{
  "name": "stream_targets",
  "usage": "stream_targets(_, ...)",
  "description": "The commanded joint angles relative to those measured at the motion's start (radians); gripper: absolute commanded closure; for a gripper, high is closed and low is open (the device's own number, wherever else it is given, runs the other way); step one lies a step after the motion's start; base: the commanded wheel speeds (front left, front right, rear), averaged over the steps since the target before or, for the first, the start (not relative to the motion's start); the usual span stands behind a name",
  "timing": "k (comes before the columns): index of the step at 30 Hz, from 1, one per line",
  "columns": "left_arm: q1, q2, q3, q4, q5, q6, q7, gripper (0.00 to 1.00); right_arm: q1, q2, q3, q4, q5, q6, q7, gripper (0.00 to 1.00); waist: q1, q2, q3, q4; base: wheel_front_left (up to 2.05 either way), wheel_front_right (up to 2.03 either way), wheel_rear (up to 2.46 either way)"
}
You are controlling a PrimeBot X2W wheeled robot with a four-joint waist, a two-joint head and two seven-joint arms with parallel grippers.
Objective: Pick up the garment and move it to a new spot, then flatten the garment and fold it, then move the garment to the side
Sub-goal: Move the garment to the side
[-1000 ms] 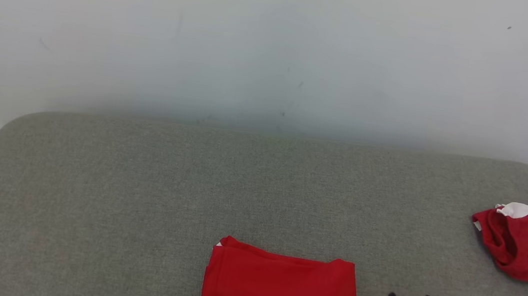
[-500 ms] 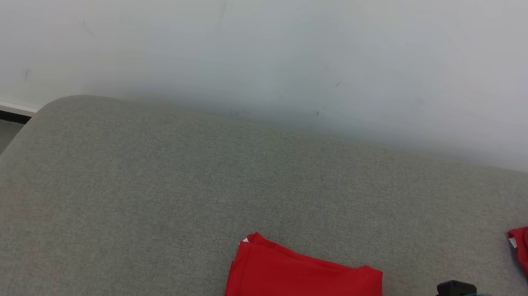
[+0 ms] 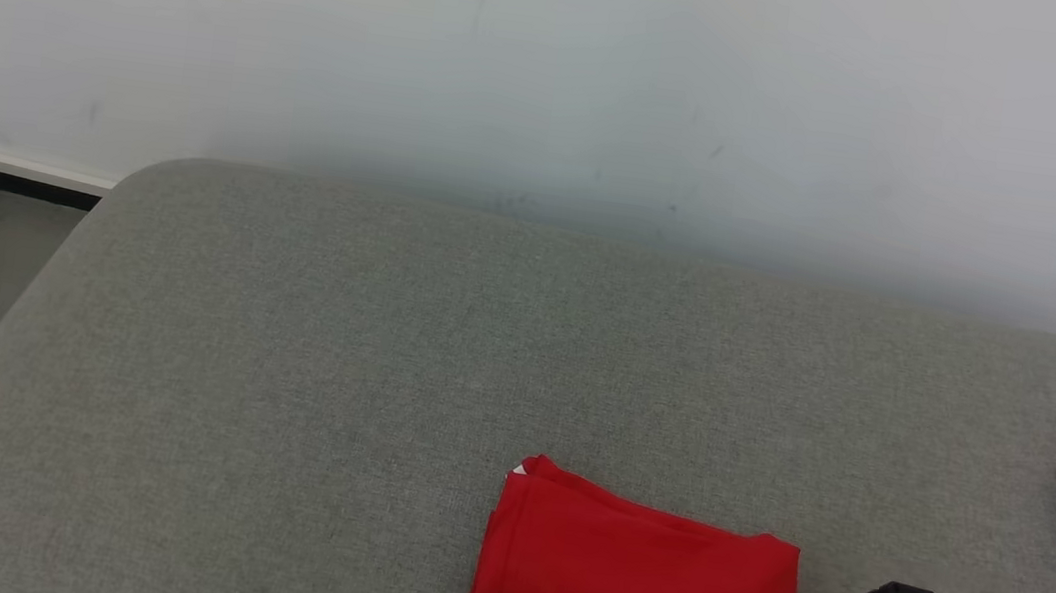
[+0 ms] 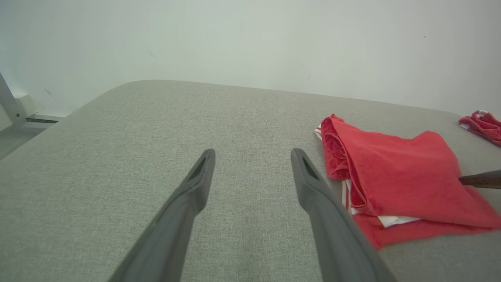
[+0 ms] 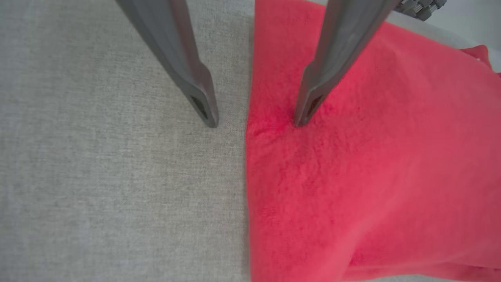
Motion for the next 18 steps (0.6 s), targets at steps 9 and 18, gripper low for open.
stream_targets(9, -0.034, -0.007, -0.014, 0.005, -0.002, -0.006, -0.006, 0.00, -0.084, 0.002, 0.019, 0.119, 0.000, 0.000, -0.002, 0.00, -0.0001, 0.0000, 0.032, 0.049, 0.00, 0.00, 0.00)
stream_targets(18, -0.048, -0.012, -0.016, 0.006, -0.013, -0.001, -0.005, 0.00, -0.101, 0.002, -0.004, 0.156, -0.037, 0.000, 0.004, 1.00, -0.0001, 0.0000, 0.046, 0.060, 0.00, 0.00, 0.00)
